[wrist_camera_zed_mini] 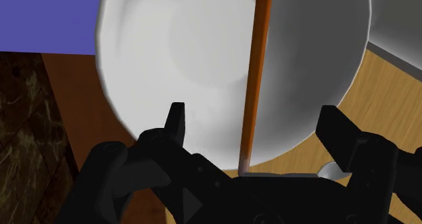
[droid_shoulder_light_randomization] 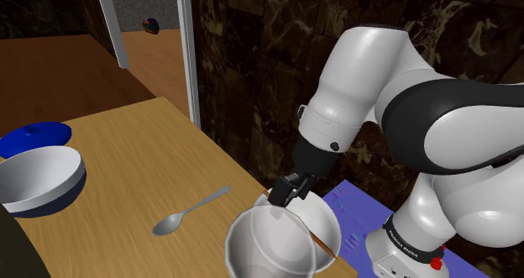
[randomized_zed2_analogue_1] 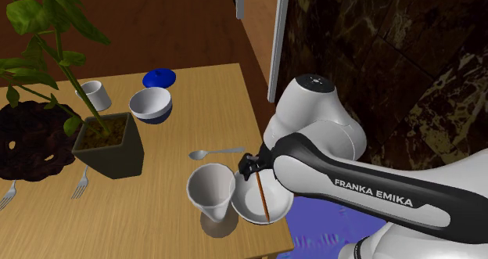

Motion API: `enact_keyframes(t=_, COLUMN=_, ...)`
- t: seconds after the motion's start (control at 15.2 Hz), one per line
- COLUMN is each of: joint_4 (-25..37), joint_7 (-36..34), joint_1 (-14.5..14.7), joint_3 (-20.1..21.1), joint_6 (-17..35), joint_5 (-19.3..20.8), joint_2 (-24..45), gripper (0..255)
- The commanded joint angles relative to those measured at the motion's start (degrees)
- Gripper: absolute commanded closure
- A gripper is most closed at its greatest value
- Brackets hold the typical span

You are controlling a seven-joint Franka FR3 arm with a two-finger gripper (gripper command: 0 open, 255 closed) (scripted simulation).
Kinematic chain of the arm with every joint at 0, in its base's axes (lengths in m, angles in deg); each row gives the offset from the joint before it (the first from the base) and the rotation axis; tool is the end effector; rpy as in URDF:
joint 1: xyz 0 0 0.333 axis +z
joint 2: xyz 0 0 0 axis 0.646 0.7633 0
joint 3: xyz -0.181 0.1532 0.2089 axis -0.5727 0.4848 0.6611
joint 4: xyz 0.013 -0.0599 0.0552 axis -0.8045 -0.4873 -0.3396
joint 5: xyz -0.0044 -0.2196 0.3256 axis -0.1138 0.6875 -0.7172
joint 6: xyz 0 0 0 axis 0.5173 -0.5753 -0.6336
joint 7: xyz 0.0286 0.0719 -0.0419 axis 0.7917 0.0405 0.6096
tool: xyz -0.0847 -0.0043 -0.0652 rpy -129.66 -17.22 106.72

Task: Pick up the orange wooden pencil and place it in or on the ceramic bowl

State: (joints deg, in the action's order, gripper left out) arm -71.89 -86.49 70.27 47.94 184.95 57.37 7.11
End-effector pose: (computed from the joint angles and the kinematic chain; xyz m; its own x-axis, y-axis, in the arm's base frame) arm 0.2086 0.2746 0.4231 0.9966 0.0805 0.0193 0.0828 -0.9699 -0.2289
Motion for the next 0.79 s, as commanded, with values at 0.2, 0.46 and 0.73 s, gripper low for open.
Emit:
enact_keyframes(t=0.2, joint_4=4.4, joint_7=-0.7, joint_1=-1.0, joint_3=-2.9, joint_6=-8.8, joint_5=2.8, joint_2=-4.3, gripper=0)
enact_keyframes(t=0.46, joint_4=4.4, joint_7=-0.7, joint_1=-1.0, joint_3=-2.9, joint_6=-8.8, joint_5=2.8, joint_2=-4.2, gripper=0)
enact_keyframes(t=0.73, joint_4=4.4, joint_7=-0.7, joint_1=-1.0, joint_3=-2.9, joint_6=-8.8, joint_5=2.8, joint_2=-4.3, gripper=0)
